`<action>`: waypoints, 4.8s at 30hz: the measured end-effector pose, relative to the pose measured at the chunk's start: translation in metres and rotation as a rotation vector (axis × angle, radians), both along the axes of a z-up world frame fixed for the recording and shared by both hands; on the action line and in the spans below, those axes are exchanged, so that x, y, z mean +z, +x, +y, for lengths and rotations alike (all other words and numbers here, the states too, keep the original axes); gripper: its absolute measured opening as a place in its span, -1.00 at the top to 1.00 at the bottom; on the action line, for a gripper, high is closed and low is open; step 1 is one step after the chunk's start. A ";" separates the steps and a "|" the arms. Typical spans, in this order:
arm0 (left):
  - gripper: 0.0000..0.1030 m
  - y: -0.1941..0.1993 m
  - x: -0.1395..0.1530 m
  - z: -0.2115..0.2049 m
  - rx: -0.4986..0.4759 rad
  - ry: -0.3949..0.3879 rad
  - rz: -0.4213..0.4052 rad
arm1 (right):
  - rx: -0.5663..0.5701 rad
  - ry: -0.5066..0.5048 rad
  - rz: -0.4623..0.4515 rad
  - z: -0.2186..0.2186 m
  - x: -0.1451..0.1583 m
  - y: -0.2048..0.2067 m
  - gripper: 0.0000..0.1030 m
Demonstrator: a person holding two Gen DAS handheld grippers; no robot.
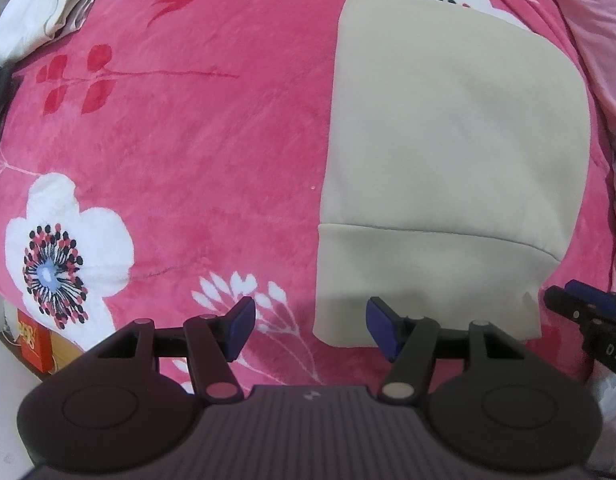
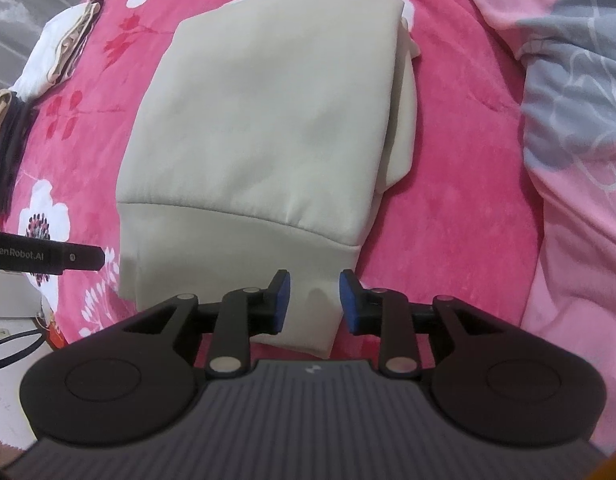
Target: Fold clothes
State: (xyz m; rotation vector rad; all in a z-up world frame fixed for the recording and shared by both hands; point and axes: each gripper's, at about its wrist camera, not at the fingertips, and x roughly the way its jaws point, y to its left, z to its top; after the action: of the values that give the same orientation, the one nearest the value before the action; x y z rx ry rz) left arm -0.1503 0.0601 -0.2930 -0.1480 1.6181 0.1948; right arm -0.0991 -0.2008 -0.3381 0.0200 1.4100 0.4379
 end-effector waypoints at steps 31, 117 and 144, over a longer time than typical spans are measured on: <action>-0.82 -0.003 0.054 0.058 -0.050 -0.229 -0.499 | -0.105 -0.036 -0.037 0.007 0.014 -0.009 0.21; -0.34 0.143 0.018 -0.085 -0.498 -0.280 -0.323 | -0.411 0.222 -0.309 -0.040 -0.028 0.049 0.02; 0.82 0.163 -0.011 -0.151 -0.590 -0.124 -0.278 | -0.506 0.306 -0.308 -0.084 -0.028 0.006 0.22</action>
State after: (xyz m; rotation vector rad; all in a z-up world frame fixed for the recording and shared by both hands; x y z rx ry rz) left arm 0.0129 -0.0908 -0.3039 0.2024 1.3322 -0.3661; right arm -0.0928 -0.2852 -0.3660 0.5259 0.9778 0.2165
